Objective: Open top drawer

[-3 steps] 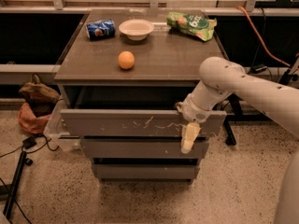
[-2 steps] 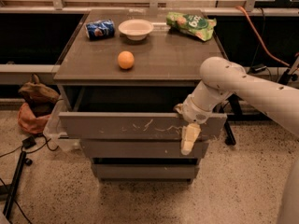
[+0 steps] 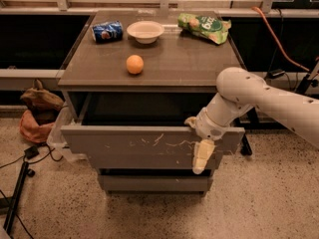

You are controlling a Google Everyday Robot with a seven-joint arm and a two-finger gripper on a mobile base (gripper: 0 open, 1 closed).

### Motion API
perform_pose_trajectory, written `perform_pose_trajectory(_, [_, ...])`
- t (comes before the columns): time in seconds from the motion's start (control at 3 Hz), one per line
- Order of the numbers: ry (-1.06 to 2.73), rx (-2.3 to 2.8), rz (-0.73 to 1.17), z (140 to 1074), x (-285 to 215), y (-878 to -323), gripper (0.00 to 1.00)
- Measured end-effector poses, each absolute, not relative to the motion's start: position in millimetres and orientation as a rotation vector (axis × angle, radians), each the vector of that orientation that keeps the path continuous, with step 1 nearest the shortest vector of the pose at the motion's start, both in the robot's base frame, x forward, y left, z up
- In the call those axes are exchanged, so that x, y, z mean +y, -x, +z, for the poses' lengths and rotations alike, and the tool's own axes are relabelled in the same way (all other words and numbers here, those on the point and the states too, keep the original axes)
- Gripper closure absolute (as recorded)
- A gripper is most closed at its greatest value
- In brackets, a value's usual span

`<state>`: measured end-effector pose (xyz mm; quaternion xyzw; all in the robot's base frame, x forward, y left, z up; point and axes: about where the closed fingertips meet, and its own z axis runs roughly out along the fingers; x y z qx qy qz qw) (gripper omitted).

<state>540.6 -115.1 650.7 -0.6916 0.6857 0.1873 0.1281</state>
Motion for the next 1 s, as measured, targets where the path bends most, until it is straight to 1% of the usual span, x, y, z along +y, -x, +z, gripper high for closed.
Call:
perform_pose_trajectory(0.67, [2.029,2.002,0.561,651,-110,-534,0.00])
perform_pose_trajectory(1.0, [2.014,2.031,0.586,656,-102,-506,0.00])
